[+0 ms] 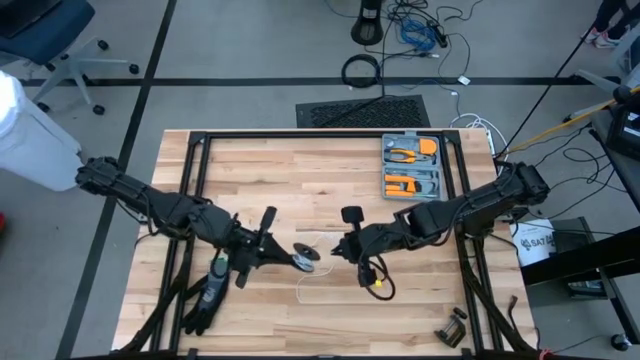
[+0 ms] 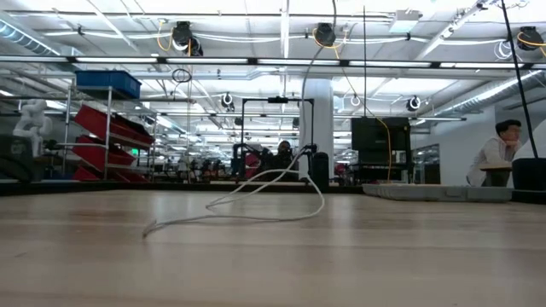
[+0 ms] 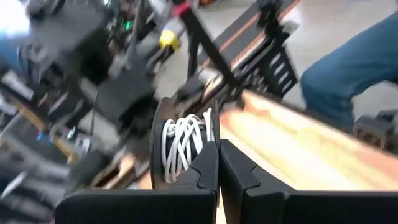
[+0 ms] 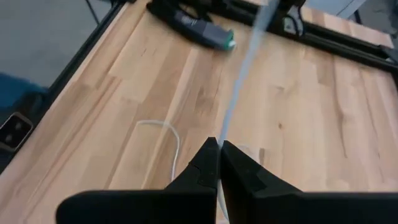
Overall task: Coil cords
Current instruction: Coil the white wire onto the spool
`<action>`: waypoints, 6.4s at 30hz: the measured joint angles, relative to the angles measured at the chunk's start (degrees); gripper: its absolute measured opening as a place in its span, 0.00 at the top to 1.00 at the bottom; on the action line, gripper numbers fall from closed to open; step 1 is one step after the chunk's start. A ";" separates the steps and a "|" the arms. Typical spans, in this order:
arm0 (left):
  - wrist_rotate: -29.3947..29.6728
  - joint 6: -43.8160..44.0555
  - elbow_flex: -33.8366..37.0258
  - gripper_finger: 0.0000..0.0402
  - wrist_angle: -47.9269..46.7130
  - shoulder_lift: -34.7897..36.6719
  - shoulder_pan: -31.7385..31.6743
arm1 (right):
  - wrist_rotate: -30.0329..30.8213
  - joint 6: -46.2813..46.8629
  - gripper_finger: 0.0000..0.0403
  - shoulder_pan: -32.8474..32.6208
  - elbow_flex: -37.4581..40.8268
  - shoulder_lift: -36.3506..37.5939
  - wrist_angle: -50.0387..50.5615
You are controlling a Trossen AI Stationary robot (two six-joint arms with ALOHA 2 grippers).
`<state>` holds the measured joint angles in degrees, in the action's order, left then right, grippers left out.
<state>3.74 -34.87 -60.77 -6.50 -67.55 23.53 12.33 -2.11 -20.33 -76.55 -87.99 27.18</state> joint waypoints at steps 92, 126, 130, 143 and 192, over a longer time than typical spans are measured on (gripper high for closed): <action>-24.85 5.47 -0.07 1.00 8.88 -8.85 -8.98 | -21.32 -20.86 0.92 9.42 0.09 -0.85 -31.19; -16.55 4.56 0.02 1.00 13.05 -6.20 -7.91 | -1.23 12.37 0.79 -2.90 5.12 5.44 -2.89; -16.30 4.51 0.02 1.00 13.01 -4.76 -7.01 | 2.82 14.88 0.79 -7.42 14.80 5.40 -19.61; -13.61 2.80 0.02 1.00 12.98 -3.10 -6.58 | 2.96 10.50 0.77 -3.56 37.63 -2.14 -67.90; 1.72 2.97 -0.04 1.00 11.63 1.58 -3.41 | -1.79 22.66 0.94 -3.75 26.49 -6.30 -31.95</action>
<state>5.46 -31.90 -60.82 5.13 -65.97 20.12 10.54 20.55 -24.08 -50.06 -94.29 -4.77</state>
